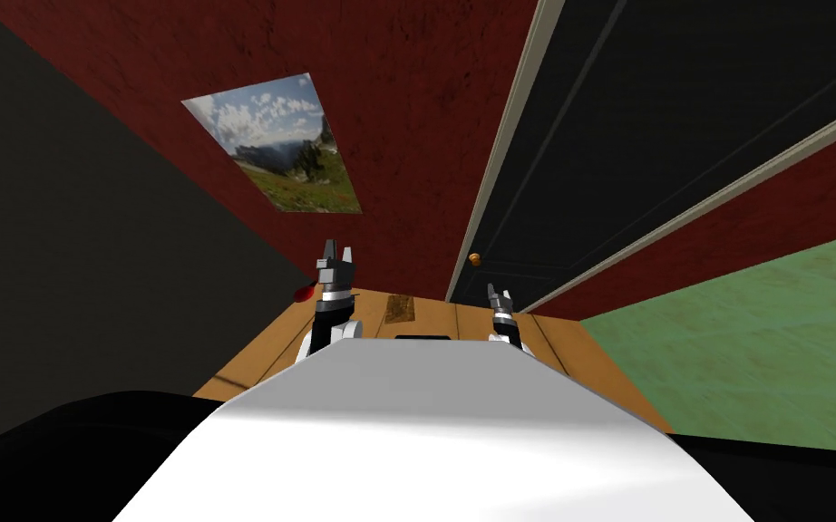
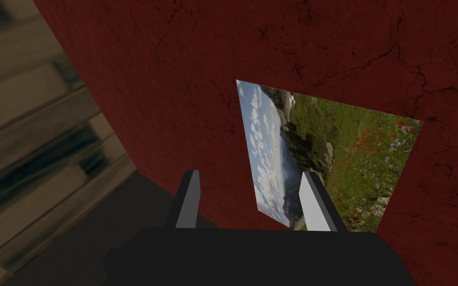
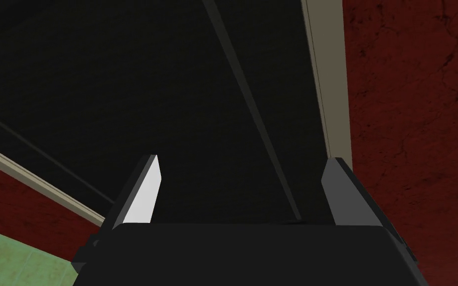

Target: Pull the door open

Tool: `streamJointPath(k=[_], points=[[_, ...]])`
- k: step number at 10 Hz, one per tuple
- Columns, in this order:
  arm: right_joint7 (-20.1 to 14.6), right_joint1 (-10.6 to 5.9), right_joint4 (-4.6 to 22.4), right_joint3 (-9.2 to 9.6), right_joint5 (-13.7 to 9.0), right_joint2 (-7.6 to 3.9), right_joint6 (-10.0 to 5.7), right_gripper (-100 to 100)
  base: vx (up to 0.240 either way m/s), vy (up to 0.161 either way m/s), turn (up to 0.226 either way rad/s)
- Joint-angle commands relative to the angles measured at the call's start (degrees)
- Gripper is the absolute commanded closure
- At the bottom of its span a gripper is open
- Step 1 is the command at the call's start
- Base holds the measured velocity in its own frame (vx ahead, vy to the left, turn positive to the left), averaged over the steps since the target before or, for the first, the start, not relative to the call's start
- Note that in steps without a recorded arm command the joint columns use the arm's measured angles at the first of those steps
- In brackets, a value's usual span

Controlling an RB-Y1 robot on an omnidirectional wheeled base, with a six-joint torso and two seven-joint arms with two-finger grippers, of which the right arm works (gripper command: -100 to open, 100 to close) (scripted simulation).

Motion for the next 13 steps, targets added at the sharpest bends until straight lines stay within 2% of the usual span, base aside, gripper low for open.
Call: streamJointPath(k=[1, 3, 4, 8, 13], points=[[2.8, -0.58, 2.8, -0.38, -0.3, -0.44, -0.51, -100, 0.060, -0.029, 0.218], [5.9, -1.55, 6.6, -0.86, -0.6, -0.96, -1.11, -100, 0.077, -0.034, 0.196], [6.3, -1.55, 6.6, -0.86, -0.6, -0.96, -1.11, -100, 0.040, -0.029, 0.053], [12.2, -3.20, 12.9, -1.68, -1.1, -1.82, -2.12, -100, 0.050, -0.034, 0.158], [18.3, -4.91, 19.4, -2.53, -1.7, -2.71, -3.18, -100, 0.042, -0.033, 0.146]])
